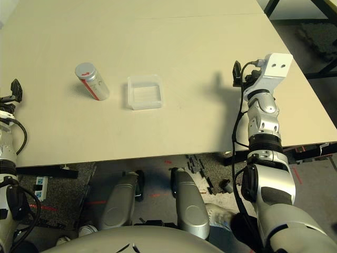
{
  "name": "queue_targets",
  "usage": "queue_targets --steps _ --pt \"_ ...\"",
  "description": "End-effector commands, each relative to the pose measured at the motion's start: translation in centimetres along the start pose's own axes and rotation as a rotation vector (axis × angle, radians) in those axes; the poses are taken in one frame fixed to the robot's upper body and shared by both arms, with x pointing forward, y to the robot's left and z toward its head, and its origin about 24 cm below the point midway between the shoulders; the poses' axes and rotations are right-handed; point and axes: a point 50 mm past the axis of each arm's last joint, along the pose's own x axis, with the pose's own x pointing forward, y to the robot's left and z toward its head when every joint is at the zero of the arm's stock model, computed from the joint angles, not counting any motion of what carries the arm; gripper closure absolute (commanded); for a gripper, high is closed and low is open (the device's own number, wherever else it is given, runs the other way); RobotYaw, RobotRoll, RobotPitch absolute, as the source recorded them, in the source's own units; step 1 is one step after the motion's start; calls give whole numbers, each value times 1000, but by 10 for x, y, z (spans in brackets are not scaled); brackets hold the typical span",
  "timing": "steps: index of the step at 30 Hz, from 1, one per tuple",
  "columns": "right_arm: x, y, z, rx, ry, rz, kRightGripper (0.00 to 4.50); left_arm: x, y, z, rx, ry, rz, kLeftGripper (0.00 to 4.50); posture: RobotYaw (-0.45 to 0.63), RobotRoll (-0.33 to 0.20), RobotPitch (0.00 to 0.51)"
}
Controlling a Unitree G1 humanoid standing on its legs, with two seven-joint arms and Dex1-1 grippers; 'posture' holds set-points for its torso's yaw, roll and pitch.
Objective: Pour the medicine from the bottle into the box.
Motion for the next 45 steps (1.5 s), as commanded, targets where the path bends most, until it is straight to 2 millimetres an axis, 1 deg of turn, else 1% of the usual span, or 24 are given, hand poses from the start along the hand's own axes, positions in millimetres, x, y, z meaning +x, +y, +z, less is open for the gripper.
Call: queue_targets --steps 1,4,7,10,11,13,16,19,20,22,25,30,38,45 --pt "-4 -5 -2 -6 4 -10 0 2 4 0 6 19 12 77 125 0 210" --pt "-4 -6 0 -8 -3 -9 0 6 -2 2 3 19 -11 77 120 0 210" --pt "-4 -4 5 -20 -8 17 0 11 -14 8 2 11 -101 77 112 0 223" --pt "-5 1 14 -34 -9 84 0 12 -29 12 4 31 -281 77 106 0 229" --pt "-5 3 20 -31 -7 114 0 9 -36 15 11 49 -394 77 109 0 232" --pt "-7 6 30 -24 2 156 0 2 -45 18 11 80 -538 77 112 0 232" --pt "-9 14 39 -23 23 228 0 -10 -47 28 3 125 -659 77 132 0 231" --pt "-12 24 46 -20 43 297 0 -19 -47 37 45 150 -720 77 137 0 239" --pt "-14 29 48 -18 46 312 0 -21 -44 39 54 156 -727 77 147 0 247" --pt "-16 42 54 -9 64 388 0 -28 -50 43 61 174 -784 77 148 0 249" --pt "-20 57 58 2 89 450 0 -33 -57 43 60 192 -822 77 144 0 256" --pt "-28 77 65 12 135 532 0 -32 -73 39 45 196 -878 77 114 0 257" --pt "-47 96 73 -11 212 677 0 -34 -95 30 21 240 -993 77 66 0 252" --pt "-56 103 75 -4 219 702 0 -37 -98 33 50 261 -1074 77 53 0 251"
